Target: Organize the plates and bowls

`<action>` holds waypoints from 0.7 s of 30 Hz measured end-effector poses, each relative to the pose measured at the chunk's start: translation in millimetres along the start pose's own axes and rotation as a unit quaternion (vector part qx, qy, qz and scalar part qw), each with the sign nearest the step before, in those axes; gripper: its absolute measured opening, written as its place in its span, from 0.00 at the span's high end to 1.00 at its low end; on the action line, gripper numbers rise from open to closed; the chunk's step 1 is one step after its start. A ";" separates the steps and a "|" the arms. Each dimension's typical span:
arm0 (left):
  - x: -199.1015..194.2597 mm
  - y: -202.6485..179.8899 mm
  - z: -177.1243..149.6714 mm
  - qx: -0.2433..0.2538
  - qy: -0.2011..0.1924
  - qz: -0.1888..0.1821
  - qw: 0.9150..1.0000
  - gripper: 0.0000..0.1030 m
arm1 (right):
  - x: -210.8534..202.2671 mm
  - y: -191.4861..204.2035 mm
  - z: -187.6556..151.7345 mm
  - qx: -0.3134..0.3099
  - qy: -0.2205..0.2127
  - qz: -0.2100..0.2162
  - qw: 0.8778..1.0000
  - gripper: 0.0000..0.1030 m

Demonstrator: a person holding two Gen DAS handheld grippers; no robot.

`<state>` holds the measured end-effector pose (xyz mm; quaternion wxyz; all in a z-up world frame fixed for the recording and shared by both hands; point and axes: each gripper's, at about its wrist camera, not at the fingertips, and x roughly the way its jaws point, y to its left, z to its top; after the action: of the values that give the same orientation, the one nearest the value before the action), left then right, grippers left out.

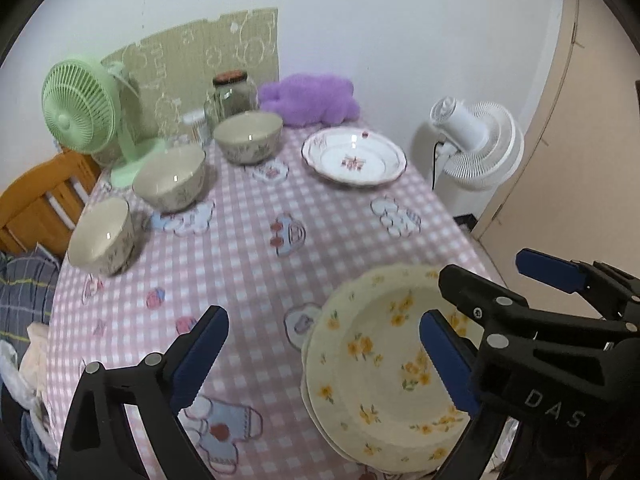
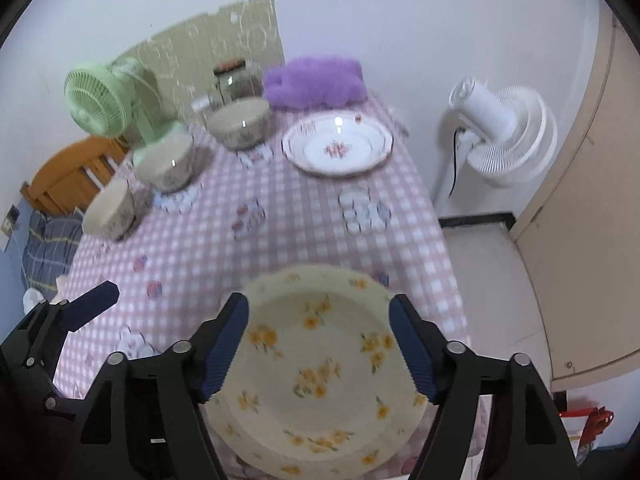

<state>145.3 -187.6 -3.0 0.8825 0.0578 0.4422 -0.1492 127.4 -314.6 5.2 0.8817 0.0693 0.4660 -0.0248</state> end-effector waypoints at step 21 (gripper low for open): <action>61.9 -13.7 113.1 -0.042 -0.038 0.056 0.997 0.12 | 46.3 -31.5 122.6 -0.015 -0.049 -0.007 0.999 0.21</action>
<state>262.3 -240.2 16.1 0.9071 0.0399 0.4106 -0.0832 250.4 -362.6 32.0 0.9042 0.0520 0.4231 -0.0274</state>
